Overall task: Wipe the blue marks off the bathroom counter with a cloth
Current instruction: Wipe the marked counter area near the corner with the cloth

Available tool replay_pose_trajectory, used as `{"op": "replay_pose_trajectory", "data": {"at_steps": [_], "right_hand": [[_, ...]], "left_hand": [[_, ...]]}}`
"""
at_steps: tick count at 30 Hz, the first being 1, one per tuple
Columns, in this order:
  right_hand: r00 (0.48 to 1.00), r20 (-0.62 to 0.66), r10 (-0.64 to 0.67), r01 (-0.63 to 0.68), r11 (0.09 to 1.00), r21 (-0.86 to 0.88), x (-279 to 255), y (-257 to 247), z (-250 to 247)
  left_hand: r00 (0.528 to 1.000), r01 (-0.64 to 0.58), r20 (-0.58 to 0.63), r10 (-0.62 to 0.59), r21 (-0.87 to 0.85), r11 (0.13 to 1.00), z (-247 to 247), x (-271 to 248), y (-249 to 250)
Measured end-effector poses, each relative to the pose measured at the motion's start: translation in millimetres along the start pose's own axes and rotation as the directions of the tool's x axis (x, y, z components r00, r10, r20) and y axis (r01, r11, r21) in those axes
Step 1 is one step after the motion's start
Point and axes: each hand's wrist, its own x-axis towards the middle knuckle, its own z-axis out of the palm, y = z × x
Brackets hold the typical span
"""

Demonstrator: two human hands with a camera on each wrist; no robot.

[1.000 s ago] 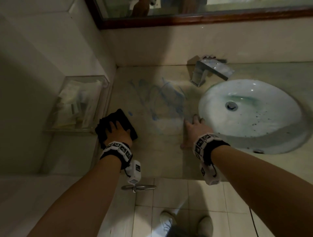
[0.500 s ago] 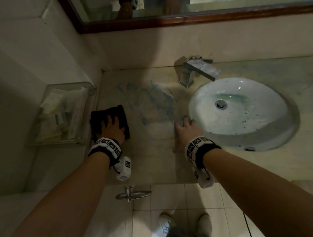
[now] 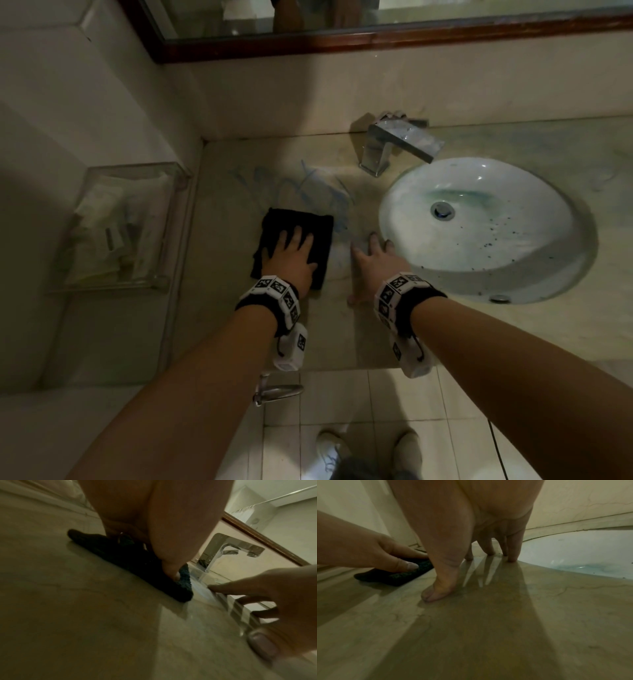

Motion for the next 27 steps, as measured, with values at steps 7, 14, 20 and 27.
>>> {"op": "replay_pose_trajectory", "data": {"at_steps": [7,14,20,27], "right_hand": [[1.0,-0.006,-0.006,0.006,1.0,0.013,-1.8,2.3,0.6],[1.0,-0.017,-0.006,0.007,1.0,0.029,-3.0,2.5,0.1],[0.998,-0.026,-0.059,0.061,0.995,0.077,-8.6,10.6,2.0],[0.976,-0.06,-0.211,0.214,0.976,0.051,-28.4,65.5,7.1]], "left_hand": [[0.984,0.179,0.017,-0.178,-0.119,0.977,6.2,-17.0,-53.1],[0.946,0.325,0.045,-0.322,-0.14,0.935,15.5,-40.0,-88.2],[0.924,0.383,0.045,-0.381,-0.131,0.914,18.7,-50.5,-76.2],[0.922,0.387,0.039,-0.385,-0.12,0.914,24.4,-54.8,-46.9]]}}
